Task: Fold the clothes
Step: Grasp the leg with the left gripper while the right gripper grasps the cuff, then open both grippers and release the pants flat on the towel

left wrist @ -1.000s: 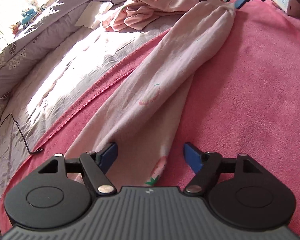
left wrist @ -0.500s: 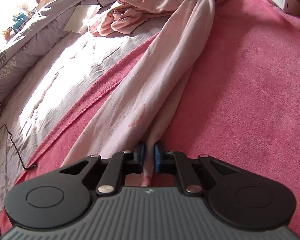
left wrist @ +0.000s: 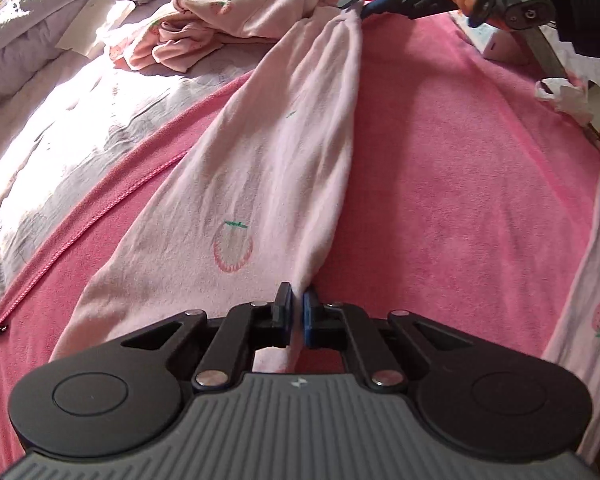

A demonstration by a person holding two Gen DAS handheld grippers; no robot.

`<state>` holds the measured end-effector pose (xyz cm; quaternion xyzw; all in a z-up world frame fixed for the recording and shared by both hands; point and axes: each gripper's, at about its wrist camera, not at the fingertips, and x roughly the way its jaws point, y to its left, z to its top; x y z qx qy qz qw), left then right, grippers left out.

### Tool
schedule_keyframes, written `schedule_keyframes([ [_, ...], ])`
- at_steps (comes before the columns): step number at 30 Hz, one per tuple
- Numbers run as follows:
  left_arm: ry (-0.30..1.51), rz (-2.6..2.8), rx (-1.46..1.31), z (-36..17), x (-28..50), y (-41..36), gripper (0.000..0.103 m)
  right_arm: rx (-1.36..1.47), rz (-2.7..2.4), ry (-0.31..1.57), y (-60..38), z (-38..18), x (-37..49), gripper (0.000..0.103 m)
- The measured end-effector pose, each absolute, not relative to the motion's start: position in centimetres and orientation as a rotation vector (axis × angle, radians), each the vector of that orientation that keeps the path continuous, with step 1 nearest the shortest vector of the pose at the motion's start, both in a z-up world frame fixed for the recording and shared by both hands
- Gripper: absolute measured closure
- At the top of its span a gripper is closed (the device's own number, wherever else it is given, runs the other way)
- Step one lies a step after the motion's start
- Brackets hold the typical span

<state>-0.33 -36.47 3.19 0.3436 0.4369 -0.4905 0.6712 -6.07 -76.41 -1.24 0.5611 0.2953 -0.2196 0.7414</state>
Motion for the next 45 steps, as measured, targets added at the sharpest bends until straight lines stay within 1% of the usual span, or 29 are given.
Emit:
schedule_keyframes([
  [3, 1.003, -1.126, 0.825, 2.1, -1.2, -36.5, 0.099, 1.198, -0.539, 0.666, -76.5, -1.9, -6.7, 0.083],
  [6, 1.004, -1.097, 0.829, 1.2, -1.4, -37.0, 0.096, 1.035, -0.619, 0.802, -75.3, -3.0, -6.6, 0.082],
  [7, 0.998, -1.086, 0.813, 1.2, -1.4, -37.2, 0.095, 0.98, -0.61, 0.813, -74.5, -2.6, -6.6, 0.082],
  [8, 0.999, -1.079, 0.799, 1.3, -1.3, -37.4, 0.092, 0.925, -0.6, 0.822, -73.8, -2.2, -6.6, 0.079],
  [9, 1.003, -1.07, 0.782, 1.4, -1.3, -37.6, 0.084, 0.854, -0.591, 0.834, -72.7, -1.5, -6.5, 0.073],
  [10, 1.009, -1.061, 0.765, 1.5, -1.3, -37.8, 0.08, 0.791, -0.574, 0.829, -71.6, -0.8, -6.5, 0.071],
  [11, 1.014, -1.06, 0.75, 1.7, -1.3, -38.1, 0.068, 0.73, -0.557, 0.822, -70.5, 0.0, -6.5, 0.071],
  [12, 1.019, -1.064, 0.741, 1.9, -1.6, -38.2, 0.059, 0.667, -0.525, 0.81, -69.1, 0.9, -6.4, 0.071],
  [14, 1.029, -1.075, 0.724, 2.2, -2.4, -38.2, 0.057, 0.553, -0.438, 0.794, -66.5, 2.5, -6.0, 0.071],
  [16, 1.039, -1.086, 0.707, 2.5, -3.1, -38.2, 0.051, 0.458, -0.323, 0.802, -64.1, 3.4, -5.4, 0.07],
  [17, 1.044, -1.092, 0.698, 2.7, -3.5, -38.3, 0.045, 0.394, -0.249, 0.824, -62.5, 3.4, -4.6, 0.07],
  [20, 1.059, -1.108, 0.673, 3.2, -4.7, -38.3, 0.044, 0.236, -0.119, 0.924, -59.6, 1.3, -2.7, 0.066],
  [22, 1.068, -1.119, 0.656, 3.5, -5.4, -38.3, 0.044, 0.143, -0.128, 0.935, -60.0, -0.2, -2.9, 0.064],
  [24, 1.078, -1.129, 0.638, 3.9, -6.2, -38.3, 0.044, 0.08, -0.182, 0.944, -60.9, -1.2, -3.1, 0.059],
  [25, 1.089, -1.088, 0.609, 4.2, -5.9, -37.3, 0.044, 0.074, -0.237, 0.943, -61.9, -1.3, -3.3, 0.054],
  [26, 1.1, -1.039, 0.577, 4.5, -5.4, -36.0, 0.044, 0.081, -0.313, 0.949, -63.1, -1.4, -3.4, 0.052],
  [28, 1.12, -0.942, 0.512, 5.2, -4.6, -33.6, 0.044, 0.092, -0.501, 0.968, -65.4, -1.3, -3.3, 0.043],
  [29, 1.129, -0.893, 0.48, 5.6, -4.2, -32.3, 0.044, 0.164, -0.544, 0.972, -67.1, -1.3, -3.6, 0.025],
  [30, 1.137, -0.844, 0.447, 5.9, -3.8, -31.1, 0.044, 0.24, -0.585, 0.975, -68.8, -1.3, -4.0, 0.021],
  [32, 1.152, -0.746, 0.383, 6.6, -3.0, -28.6, 0.044, 0.305, -0.59, 0.977, -69.4, -0.9, -4.6, 0.024],
  [36, 1.173, -0.549, 0.254, 8.0, -1.3, -23.7, 0.04, 0.178, -0.495, 0.95, -64.6, 1.3, -5.0, 0.025],
  [37, 1.177, -0.499, 0.222, 8.3, -0.9, -22.5, 0.038, 0.164, -0.464, 0.937, -63.4, 2.1, -5.4, 0.025],
  [38, 1.18, -0.45, 0.19, 8.7, -0.5, -21.2, 0.03, 0.157, -0.437, 0.931, -62.5, 2.6, -5.9, 0.025],
  [39, 1.182, -0.401, 0.158, 9.0, -0.1, -20.0, 0.025, 0.149, -0.389, 0.928, -60.9, 3.0, -6.0, 0.025],
  [42, 1.142, -0.214, 0.057, 10.4, 1.2, -14.2, 0.025, 0.127, -0.242, 0.919, -55.9, 4.3, -6.4, 0.025],
  [45, 1.107, -0.089, -0.012, 10.8, 2.3, -9.4, 0.025, 0.046, -0.058, 0.919, -47.9, 5.4, -5.5, 0.025],
])
